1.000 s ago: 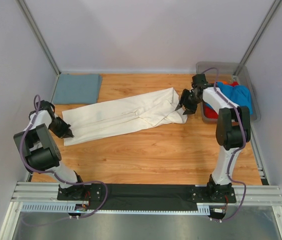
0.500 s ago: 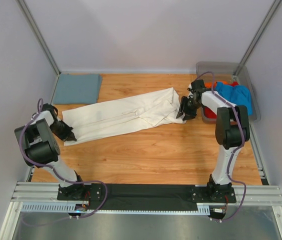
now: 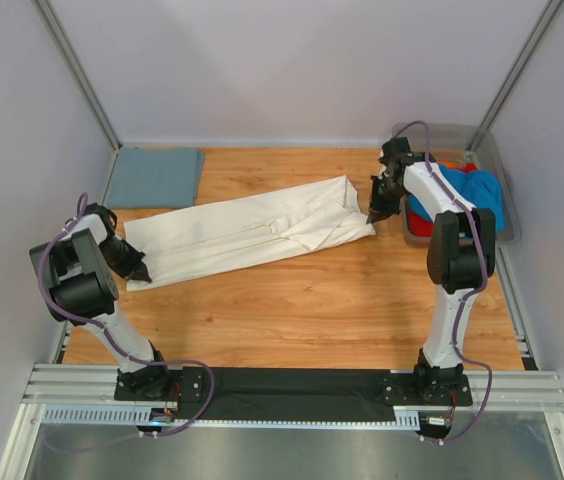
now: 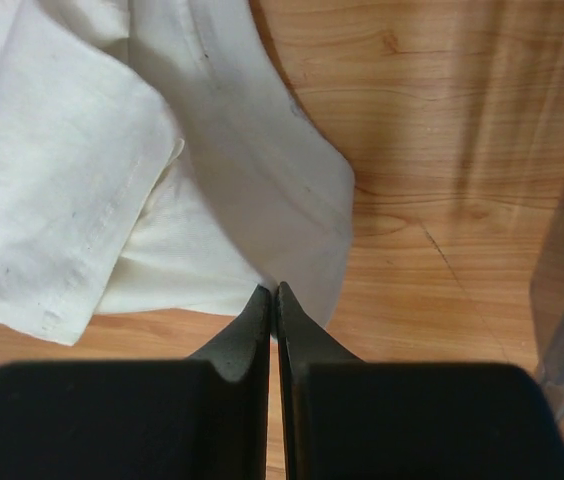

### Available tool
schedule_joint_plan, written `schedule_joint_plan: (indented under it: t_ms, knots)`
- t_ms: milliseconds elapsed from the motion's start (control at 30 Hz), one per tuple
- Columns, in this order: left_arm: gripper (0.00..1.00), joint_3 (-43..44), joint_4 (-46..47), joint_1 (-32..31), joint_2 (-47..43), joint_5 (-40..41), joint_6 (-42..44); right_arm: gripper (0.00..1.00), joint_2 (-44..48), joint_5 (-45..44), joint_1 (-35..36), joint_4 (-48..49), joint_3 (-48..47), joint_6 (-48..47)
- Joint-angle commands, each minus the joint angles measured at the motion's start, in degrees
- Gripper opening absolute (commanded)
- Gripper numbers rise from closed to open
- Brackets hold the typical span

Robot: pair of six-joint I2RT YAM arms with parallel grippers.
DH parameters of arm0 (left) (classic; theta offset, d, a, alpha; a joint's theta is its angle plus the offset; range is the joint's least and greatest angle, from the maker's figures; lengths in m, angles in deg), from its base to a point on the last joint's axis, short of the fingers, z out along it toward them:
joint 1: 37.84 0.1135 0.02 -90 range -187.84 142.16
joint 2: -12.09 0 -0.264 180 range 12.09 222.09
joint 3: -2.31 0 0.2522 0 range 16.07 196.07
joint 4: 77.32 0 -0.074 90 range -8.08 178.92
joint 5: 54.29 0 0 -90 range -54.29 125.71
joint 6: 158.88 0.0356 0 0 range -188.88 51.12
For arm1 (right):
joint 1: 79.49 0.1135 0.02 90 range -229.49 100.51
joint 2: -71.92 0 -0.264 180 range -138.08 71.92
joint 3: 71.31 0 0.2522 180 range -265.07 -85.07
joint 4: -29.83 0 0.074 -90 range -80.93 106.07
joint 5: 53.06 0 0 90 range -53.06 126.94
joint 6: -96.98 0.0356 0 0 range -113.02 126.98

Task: Fold and stack the t-shirts
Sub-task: Fold the tshirt

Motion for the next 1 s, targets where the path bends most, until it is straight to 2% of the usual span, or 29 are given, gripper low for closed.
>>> schedule_joint_plan:
  t_ms: [0, 133, 233, 267, 300, 367, 400, 500, 533, 667, 767, 800, 867, 967]
  knots:
    - [0.0, 1.02, 1.06, 0.19, 2.13, 6.73, 2.51, 0.0, -1.91, -6.22, -0.37, -0.71, -1.89, -2.36]
    - [0.0, 1.37, 0.97, 0.36, 2.14, 7.17, 3.04, 0.0, -9.21, -8.06, -0.37, -4.9, -7.59, -2.01]
    - [0.0, 1.11, 1.15, 0.36, 1.26, 7.61, 3.3, 0.02, -11.16, -8.51, -0.46, -4.84, -7.0, -2.63]
    - [0.0, 0.94, 1.06, 0.45, 0.99, 7.44, 3.3, 0.06, -10.72, -8.77, -0.46, -4.83, -6.91, -2.8]
    - [0.0, 0.67, 1.06, 0.28, 0.64, 7.26, 3.22, 0.2, -10.2, -8.95, -0.46, -4.83, -6.82, -2.98]
    - [0.0, 0.06, 1.41, 0.36, -0.76, 6.74, 3.04, 0.28, -7.92, -8.95, -0.46, -4.92, -6.3, -3.33]
    - [0.0, 0.05, 1.32, 0.36, -1.29, 6.56, 2.95, 0.4, -6.95, -9.03, -0.46, -4.92, -6.03, -3.33]
    - [0.0, 0.67, 0.45, 0.36, -2.87, 5.42, 2.69, 0.51, -2.91, -9.04, -0.37, -6.24, -4.36, -3.15]
    - [0.0, 1.02, -0.08, 0.36, -3.66, 4.89, 2.6, 0.52, -0.81, -8.51, -0.37, -6.15, -3.4, -3.15]
    - [0.0, 1.37, -0.78, 0.27, -6.56, 4.1, 2.42, 0.52, 2.73, -6.76, -0.19, -4.84, 0.56, -2.71]
    - [0.0, 1.02, -0.52, 0.27, -8.32, 3.13, 2.69, 0.39, 2.03, -1.58, 0.07, -3.16, 2.41, -1.93]
    - [0.0, 1.11, -0.43, 0.27, -8.93, 2.96, 2.69, 0.26, 1.33, 1.83, 0.16, -2.64, 2.41, -1.31]
    - [0.0, 0.94, -0.08, 0.36, -9.46, 1.64, 3.12, 0.2, -0.43, 5.8, 0.42, -1.24, 2.76, 0.71]
    - [0.02, 0.32, 1.5, 0.27, -11.05, 0.23, 3.3, 0.19, -2.54, 8.63, 0.86, 3.33, 4.43, 2.9]
